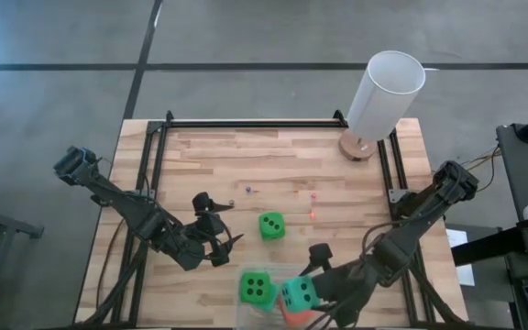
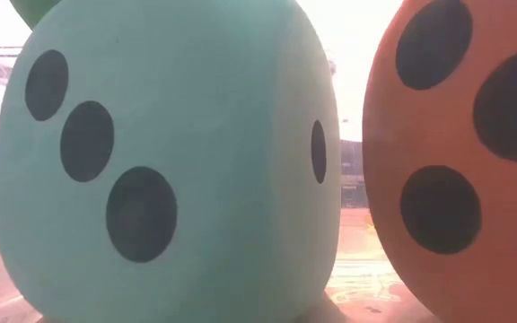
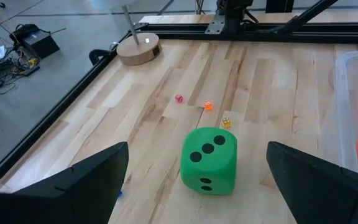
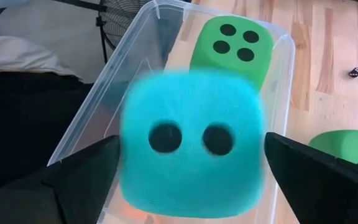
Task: Pick & Place Dice
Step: Put the large blue dice into the transparent bin, then put the large green dice into the transparent bin
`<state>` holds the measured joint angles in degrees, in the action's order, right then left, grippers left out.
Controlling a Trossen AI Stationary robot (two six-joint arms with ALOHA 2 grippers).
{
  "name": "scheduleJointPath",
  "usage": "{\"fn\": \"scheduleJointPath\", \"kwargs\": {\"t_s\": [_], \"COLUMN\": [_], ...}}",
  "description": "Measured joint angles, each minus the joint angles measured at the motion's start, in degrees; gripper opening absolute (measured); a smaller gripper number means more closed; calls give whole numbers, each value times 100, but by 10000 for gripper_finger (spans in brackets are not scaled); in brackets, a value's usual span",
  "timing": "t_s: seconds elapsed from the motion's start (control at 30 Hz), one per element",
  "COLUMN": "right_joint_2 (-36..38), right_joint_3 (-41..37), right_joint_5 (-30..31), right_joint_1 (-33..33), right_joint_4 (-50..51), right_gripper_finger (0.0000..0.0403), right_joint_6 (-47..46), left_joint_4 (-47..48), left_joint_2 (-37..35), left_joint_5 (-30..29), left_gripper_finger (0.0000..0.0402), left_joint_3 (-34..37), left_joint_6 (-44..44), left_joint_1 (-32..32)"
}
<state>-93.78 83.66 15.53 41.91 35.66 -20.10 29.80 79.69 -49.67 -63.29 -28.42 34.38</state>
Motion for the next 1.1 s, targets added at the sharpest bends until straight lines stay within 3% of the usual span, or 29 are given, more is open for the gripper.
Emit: {"fn": "scheduleJointPath", "kwargs": {"t_s": [0.5, 1.1], "right_joint_2": [78, 634], "right_joint_3": [15, 8], "right_joint_5": [-13, 64], "right_joint_1": [-143, -1513], "right_joint_4": [11, 85], "right_gripper_finger": [400, 400], "right_joint_6": [267, 1092], "left_joint_4": [0, 2], "left_joint_2": [1, 1], "left_joint_5": [0, 2], "left_gripper_finger": [387, 387], "left_joint_3": [0, 0], "left_joint_6": [0, 0], "left_joint_1": [1, -1]}}
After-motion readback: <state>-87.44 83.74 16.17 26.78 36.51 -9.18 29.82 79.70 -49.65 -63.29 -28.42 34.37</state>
